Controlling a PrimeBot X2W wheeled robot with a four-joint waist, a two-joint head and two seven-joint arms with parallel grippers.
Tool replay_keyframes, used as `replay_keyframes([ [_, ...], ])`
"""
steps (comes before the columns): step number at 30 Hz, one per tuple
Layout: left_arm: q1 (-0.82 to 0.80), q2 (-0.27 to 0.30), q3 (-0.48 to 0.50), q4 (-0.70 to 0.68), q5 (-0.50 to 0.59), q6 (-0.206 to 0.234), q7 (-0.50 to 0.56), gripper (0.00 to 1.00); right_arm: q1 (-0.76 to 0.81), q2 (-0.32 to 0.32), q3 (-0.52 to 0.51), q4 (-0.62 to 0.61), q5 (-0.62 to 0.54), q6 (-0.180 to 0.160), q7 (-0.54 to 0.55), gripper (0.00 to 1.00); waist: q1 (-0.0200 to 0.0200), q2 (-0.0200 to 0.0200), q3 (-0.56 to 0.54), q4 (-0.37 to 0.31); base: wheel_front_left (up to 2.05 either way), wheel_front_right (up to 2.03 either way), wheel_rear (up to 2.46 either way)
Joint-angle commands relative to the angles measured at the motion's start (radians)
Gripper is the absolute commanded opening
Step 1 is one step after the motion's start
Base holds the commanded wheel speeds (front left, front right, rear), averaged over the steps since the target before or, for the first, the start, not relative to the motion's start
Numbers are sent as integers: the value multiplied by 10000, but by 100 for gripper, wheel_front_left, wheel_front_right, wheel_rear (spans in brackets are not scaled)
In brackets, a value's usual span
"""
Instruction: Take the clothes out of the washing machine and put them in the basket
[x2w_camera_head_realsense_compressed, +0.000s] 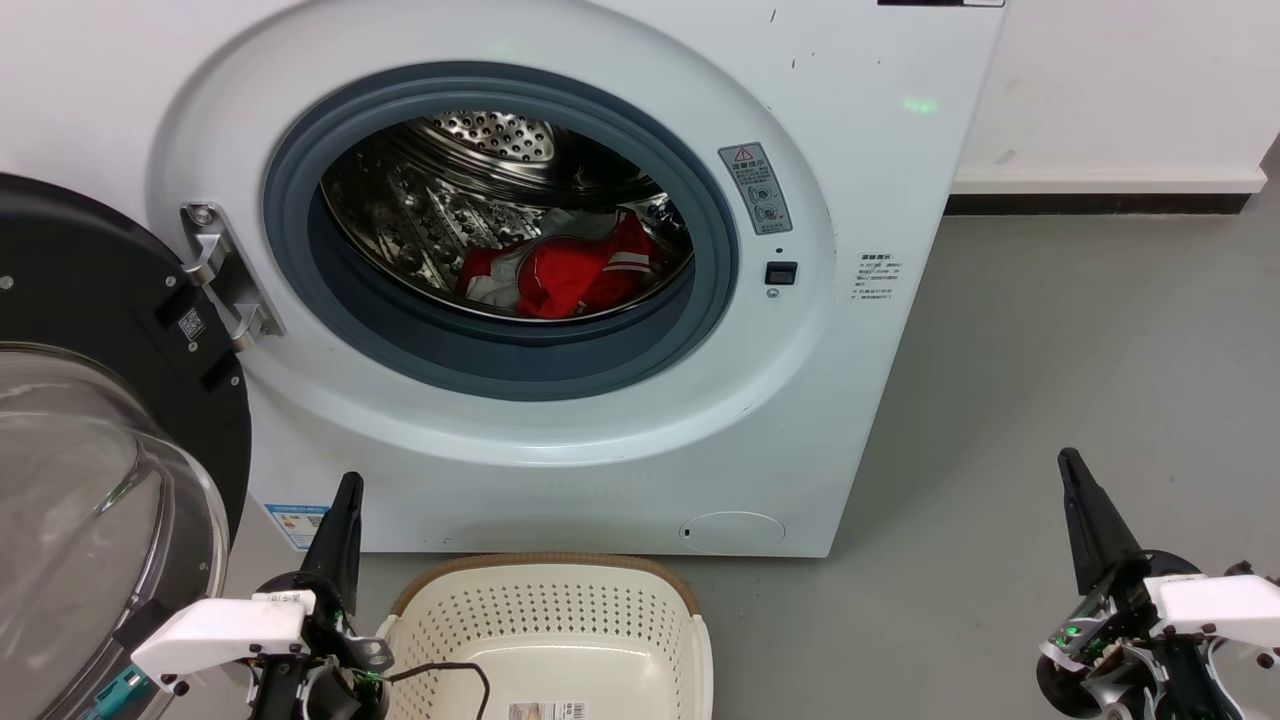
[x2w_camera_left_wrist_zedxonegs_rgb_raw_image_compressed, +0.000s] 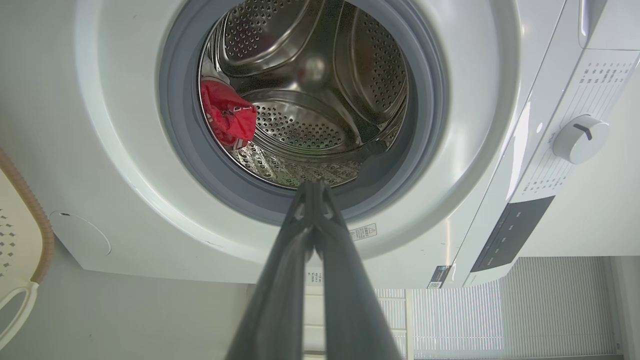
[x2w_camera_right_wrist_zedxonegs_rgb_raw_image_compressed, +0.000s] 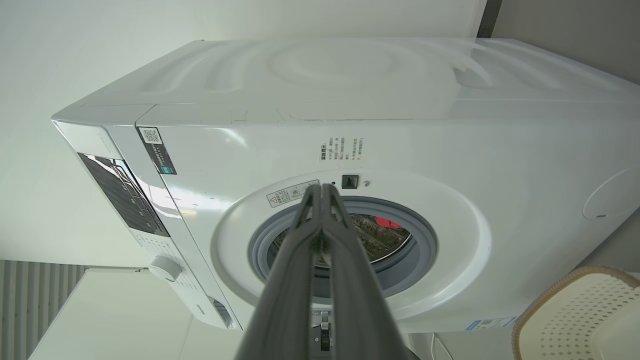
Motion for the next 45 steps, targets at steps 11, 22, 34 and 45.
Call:
replay_keyframes([
  [11,-61,-14,21,-6,-18,-29,18,0,-122,33,9,16,-44,0,3,0,0,-1,0,0,0,0,0],
  [22,-61,-14,21,-6,-18,-29,18,0,-122,34,9,16,-44,0,2,0,0,-1,0,0,0,0,0],
  [34,-61,-14,21,-6,-18,-29,18,0,-122,34,10,16,-44,0,2,0,0,-1,0,0,0,0,0],
  [45,305,-25,2,38,467,7,-335,100,317,9,92,165,-324,0,-320,100,0,-1,6,3,0,0,0],
])
